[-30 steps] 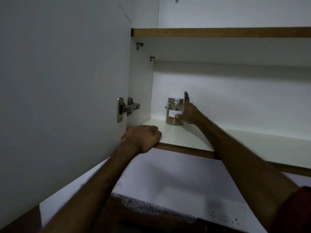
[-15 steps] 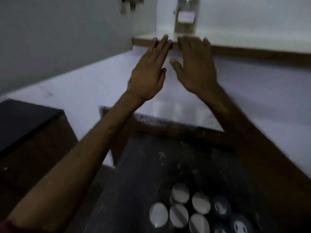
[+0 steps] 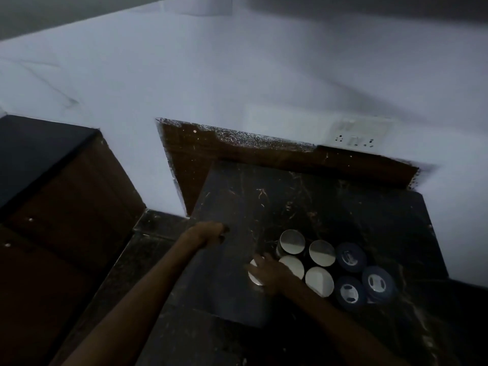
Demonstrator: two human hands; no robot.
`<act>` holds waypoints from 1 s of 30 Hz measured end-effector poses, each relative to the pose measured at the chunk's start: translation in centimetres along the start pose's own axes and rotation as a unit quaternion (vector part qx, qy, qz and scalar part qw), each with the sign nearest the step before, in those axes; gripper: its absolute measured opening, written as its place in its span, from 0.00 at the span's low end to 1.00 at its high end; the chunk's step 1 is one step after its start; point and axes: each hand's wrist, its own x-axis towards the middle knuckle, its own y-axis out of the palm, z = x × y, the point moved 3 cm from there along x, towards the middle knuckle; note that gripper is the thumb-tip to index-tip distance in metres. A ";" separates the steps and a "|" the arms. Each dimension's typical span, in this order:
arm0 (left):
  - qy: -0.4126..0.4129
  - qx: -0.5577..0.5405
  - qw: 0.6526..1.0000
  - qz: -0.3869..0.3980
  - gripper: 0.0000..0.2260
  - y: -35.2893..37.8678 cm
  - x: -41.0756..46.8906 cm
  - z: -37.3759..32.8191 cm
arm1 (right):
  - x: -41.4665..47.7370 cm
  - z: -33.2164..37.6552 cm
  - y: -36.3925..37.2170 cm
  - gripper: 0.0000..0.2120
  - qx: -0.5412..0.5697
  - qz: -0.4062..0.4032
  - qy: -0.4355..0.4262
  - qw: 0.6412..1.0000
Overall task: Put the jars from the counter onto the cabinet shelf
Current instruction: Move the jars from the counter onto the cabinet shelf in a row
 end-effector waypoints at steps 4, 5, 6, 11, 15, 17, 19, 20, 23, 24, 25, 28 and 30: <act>0.041 -0.128 0.991 0.003 0.23 -1.5 -1.2 -0.9 | -0.4 -1.1 -3.8 0.33 0.108 -0.058 0.022 0.992; 0.055 -0.185 0.981 0.017 0.28 -2.2 -1.7 -1.2 | -0.7 -1.8 -5.4 0.30 0.146 -0.071 0.028 0.986; 0.077 -0.234 0.969 0.029 0.34 -3.1 -2.2 -1.8 | -0.9 -2.3 -7.3 0.28 0.188 -0.076 0.033 0.979; 0.222 -0.371 0.902 0.006 0.48 -8.5 -3.7 -5.5 | -4.6 -4.2 -19.9 0.36 0.224 -0.164 0.089 0.957; 0.245 -0.525 0.803 -0.141 0.39 -13.6 -4.9 -7.9 | -9.8 -3.7 -28.6 0.37 0.154 -0.320 0.125 0.926; 0.236 -0.593 0.744 -0.198 0.37 -16.0 -5.8 -8.6 | -12.2 -3.7 -31.6 0.40 0.217 -0.350 0.125 0.903; 0.254 -0.657 0.681 -0.201 0.38 -17.9 -6.7 -8.8 | -14.6 -4.0 -33.7 0.34 0.322 -0.351 0.084 0.875; 0.282 -0.684 0.647 -0.186 0.35 -18.8 -7.2 -9.0 | -15.7 -4.2 -34.6 0.28 0.367 -0.352 0.050 0.860; 0.317 -0.752 0.561 -0.136 0.26 -21.3 -8.6 -9.9 | -18.1 -4.4 -36.7 0.19 0.413 -0.361 -0.048 0.835; 0.315 -0.765 0.547 -0.129 0.27 -22.0 -9.0 -10.3 | -18.6 -4.2 -37.1 0.21 0.409 -0.366 -0.067 0.833; 0.314 -0.774 0.535 -0.125 0.27 -22.6 -9.2 -10.9 | -18.9 -3.9 -37.4 0.22 0.413 -0.366 -0.083 0.830; 0.320 -0.784 0.518 -0.123 0.25 -24.5 -9.9 -12.8 | -19.4 -2.8 -38.4 0.27 0.486 -0.356 -0.098 0.792; 0.315 -0.774 0.529 -0.144 0.23 -26.1 -10.7 -13.8 | -20.0 -2.7 -39.6 0.26 0.519 -0.391 -0.091 0.755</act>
